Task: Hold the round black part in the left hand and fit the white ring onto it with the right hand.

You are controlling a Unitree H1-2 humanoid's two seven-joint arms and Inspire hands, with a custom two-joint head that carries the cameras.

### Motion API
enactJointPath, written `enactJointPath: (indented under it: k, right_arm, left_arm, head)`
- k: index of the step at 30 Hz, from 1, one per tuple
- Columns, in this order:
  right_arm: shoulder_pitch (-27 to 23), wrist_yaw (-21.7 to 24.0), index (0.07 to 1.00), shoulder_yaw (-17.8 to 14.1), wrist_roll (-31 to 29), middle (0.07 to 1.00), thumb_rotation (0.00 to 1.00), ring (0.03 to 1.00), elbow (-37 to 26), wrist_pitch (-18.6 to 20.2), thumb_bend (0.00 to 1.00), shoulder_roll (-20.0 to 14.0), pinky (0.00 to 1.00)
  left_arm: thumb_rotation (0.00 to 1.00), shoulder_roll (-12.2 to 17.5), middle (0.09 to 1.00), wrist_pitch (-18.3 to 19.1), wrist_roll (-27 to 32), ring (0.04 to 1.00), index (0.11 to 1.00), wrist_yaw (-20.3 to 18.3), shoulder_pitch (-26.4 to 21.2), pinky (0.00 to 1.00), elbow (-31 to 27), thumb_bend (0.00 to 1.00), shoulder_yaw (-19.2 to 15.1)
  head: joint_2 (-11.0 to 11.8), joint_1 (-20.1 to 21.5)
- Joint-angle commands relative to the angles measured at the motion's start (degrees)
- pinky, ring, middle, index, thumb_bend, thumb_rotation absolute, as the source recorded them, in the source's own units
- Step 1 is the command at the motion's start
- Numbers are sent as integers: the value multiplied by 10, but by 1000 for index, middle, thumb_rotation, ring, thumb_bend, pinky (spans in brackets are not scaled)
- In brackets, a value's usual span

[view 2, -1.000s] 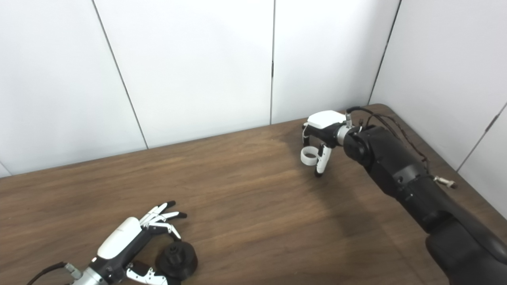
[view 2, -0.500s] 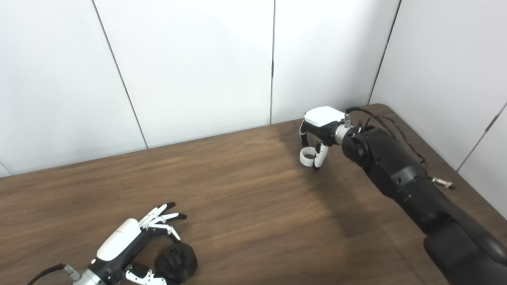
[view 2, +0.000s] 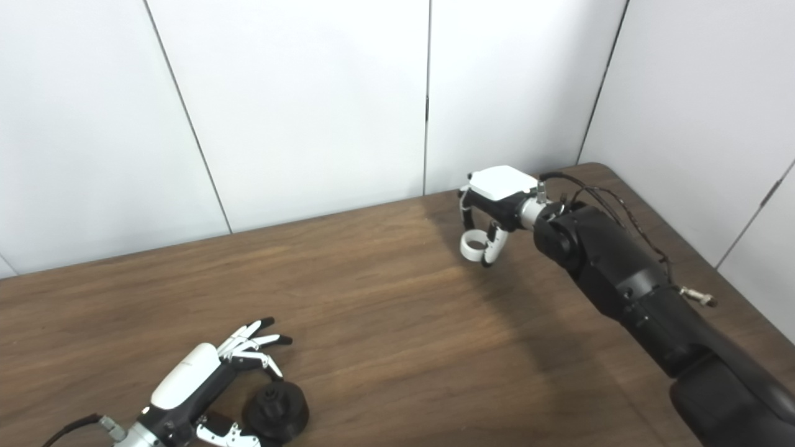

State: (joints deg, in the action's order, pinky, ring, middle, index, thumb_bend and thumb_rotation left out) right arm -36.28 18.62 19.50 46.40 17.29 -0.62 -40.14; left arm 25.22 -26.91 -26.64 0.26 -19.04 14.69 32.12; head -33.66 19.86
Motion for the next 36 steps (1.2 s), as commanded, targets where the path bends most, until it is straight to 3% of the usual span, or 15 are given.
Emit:
enactJointPath:
  k: [1, 11, 22, 29, 36]
  right_arm:
    - [-20, -2, 481, -18, -20, 897, 142, 1000, -38, -15, 526, -6, 1000]
    - [-16, 34, 481, -16, -57, 910, 144, 1000, -163, -55, 526, 17, 1000]
    - [1, 80, 481, -16, -119, 909, 142, 1000, -276, -85, 526, 62, 1000]
    - [5, 113, 480, -9, -153, 904, 142, 1000, -324, -94, 525, 94, 1000]
    - [13, 137, 480, 6, -172, 912, 143, 1000, -346, -107, 525, 122, 1000]
  left_arm:
    - [60, 14, 873, 0, -9, 1000, 480, 0, 3, 1000, 15, 525, 5]
    - [60, 7, 872, 0, -15, 1000, 480, 18, 2, 1000, 28, 525, 13]
    - [62, -18, 873, 1, -36, 1000, 480, -1, 13, 1000, 30, 525, -13]
    - [62, -35, 866, 1, -49, 1000, 479, -8, 16, 1000, 27, 525, -28]
    - [62, -50, 861, 1, -59, 1000, 479, -15, 17, 1000, 24, 525, -42]
  head:
    - [1, 1]
    - [4, -28]
    - [-5, -94]
    - [-16, -140]
    - [-24, -160]
